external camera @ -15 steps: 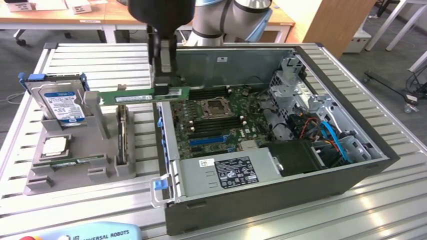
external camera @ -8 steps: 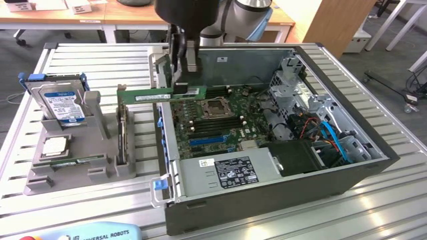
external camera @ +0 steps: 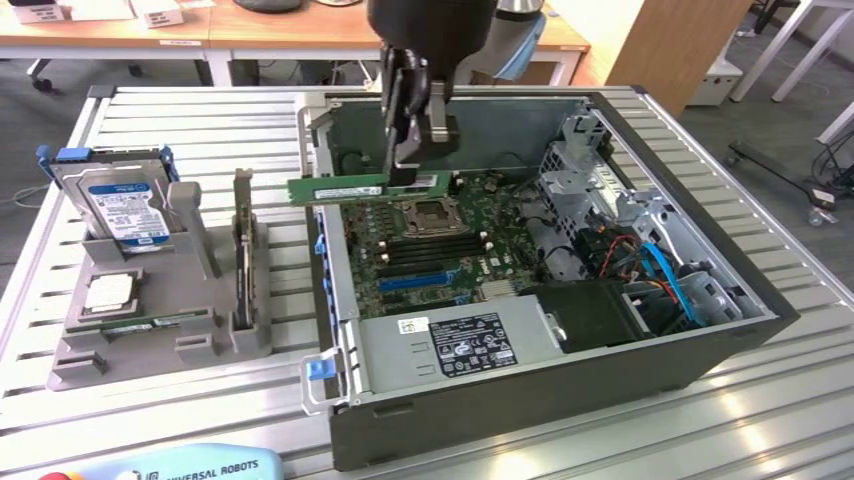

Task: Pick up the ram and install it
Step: 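Pick up the ram and move it above insertion slot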

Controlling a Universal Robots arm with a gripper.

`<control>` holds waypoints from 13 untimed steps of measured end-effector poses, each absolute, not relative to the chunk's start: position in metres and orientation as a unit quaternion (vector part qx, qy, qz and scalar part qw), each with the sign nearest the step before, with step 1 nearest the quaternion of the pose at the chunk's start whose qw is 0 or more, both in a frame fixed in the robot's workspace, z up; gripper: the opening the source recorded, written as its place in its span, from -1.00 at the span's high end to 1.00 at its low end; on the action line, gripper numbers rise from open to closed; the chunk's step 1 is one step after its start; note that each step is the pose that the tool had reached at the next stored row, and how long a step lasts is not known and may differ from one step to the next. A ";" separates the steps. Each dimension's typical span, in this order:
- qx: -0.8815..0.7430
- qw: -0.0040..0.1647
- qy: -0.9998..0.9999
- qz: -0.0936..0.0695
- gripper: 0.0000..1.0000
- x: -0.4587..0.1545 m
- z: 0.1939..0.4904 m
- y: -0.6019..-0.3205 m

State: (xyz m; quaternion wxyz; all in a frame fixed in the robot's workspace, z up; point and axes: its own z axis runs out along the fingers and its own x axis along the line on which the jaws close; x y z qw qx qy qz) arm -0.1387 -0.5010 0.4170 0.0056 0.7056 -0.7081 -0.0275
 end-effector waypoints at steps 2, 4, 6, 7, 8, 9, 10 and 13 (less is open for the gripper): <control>0.706 0.006 -0.708 -0.028 0.76 -0.130 0.417 -0.501; 0.706 0.006 -0.708 -0.028 0.76 -0.122 0.417 -0.501; 0.706 0.006 -0.708 -0.028 0.76 -0.113 0.417 -0.501; 0.705 0.006 -0.708 -0.028 0.76 -0.108 0.417 -0.501; 0.706 0.006 -0.708 -0.028 0.76 -0.104 0.417 -0.502; 0.706 0.006 -0.708 -0.028 0.76 -0.099 0.417 -0.502; 0.706 0.006 -0.708 -0.028 0.76 -0.095 0.417 -0.502; 0.706 0.006 -0.708 -0.028 0.76 -0.082 0.417 -0.502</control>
